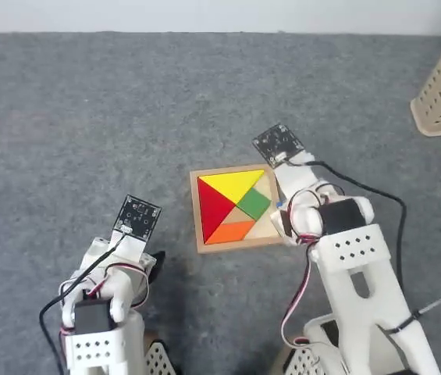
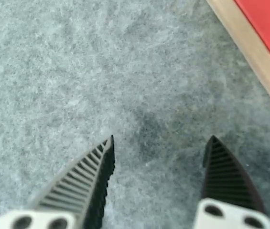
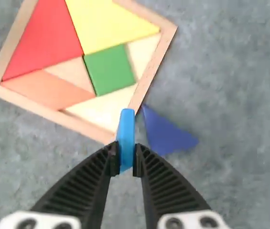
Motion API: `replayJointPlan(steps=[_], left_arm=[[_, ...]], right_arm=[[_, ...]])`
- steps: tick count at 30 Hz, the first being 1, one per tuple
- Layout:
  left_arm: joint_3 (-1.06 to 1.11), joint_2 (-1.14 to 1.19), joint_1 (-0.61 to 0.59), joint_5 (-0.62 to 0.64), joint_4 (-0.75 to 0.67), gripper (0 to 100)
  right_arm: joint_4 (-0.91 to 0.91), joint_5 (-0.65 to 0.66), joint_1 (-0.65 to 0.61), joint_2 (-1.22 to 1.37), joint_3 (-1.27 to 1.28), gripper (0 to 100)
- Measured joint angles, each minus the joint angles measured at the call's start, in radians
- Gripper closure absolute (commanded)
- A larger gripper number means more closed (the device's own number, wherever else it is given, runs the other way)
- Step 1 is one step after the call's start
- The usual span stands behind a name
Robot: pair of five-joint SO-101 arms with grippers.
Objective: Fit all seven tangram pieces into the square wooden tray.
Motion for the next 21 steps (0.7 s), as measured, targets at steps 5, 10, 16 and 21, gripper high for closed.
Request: replayJointPlan(steps=[5, 10, 16, 21], left_arm=[[0.0, 0.0, 0.0, 0.0, 0.0, 72], [0.0, 0.0, 0.0, 0.0, 0.0, 72], [0.0, 0.0, 0.0, 0.0, 0.0, 72], [0.0, 0.0, 0.0, 0.0, 0.0, 72]], right_arm=[[0.0, 0.002, -0.002, 0.031, -0.074, 96.9], [0.003, 0.002, 0.009, 0.219, -0.241, 98.9], [0.034, 0.002, 0.008, 0.491, -0.502, 99.1], [0.038, 0.0, 0.008, 0.75, -0.724, 99.1]])
